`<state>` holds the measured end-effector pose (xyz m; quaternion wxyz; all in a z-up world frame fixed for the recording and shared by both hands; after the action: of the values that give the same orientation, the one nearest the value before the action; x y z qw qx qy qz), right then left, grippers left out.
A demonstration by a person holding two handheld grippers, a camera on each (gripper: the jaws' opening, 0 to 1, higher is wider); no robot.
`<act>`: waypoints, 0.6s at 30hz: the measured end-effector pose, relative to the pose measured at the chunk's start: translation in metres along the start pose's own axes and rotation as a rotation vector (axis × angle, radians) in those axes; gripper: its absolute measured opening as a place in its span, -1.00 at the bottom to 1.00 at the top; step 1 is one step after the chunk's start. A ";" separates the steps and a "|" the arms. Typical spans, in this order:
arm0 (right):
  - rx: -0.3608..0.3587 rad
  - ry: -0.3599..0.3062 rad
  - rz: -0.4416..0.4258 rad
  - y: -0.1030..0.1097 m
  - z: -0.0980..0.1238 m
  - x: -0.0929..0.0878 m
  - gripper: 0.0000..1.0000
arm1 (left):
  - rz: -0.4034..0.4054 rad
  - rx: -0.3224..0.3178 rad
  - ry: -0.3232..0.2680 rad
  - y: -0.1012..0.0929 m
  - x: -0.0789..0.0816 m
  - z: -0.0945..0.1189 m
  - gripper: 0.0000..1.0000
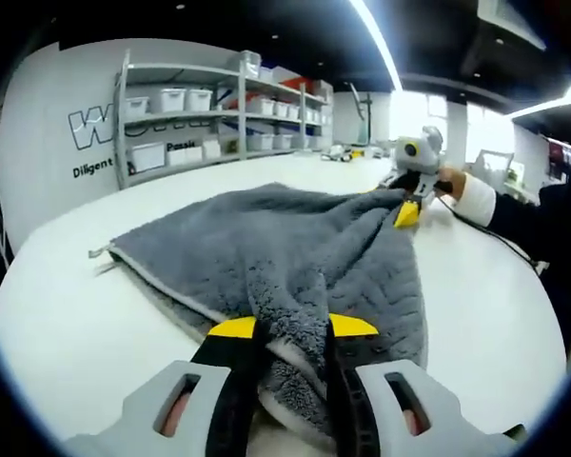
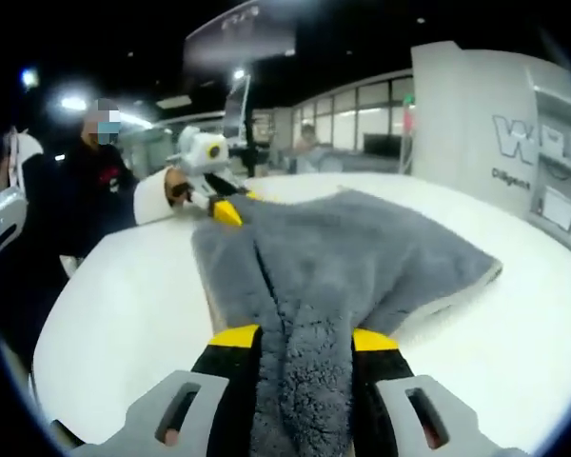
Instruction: Open the folded towel by lifting each exposed corner and separating the folded layers until the towel lies flat within the target outline without major curled edges
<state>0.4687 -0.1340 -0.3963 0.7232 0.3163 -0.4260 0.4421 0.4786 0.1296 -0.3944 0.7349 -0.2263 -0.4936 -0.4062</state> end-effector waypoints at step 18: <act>0.022 0.042 -0.002 0.013 0.002 0.001 -0.67 | 0.046 -0.042 0.001 -0.002 0.000 0.002 -0.75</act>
<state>0.4561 -0.1300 -0.3932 0.7291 0.3151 -0.4055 0.4525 0.4754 0.1298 -0.3936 0.7396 -0.2528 -0.4791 -0.3994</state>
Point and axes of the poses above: the point that each gripper's makers call its tool centre point, and the gripper's own axes: z roughly backward along the fingers, y roughly to its left, x roughly out of its top, the point moved 4 cm from there along z, roughly backward along the fingers, and after that the axes turned 5 degrees about -z, right-handed, at the moved point
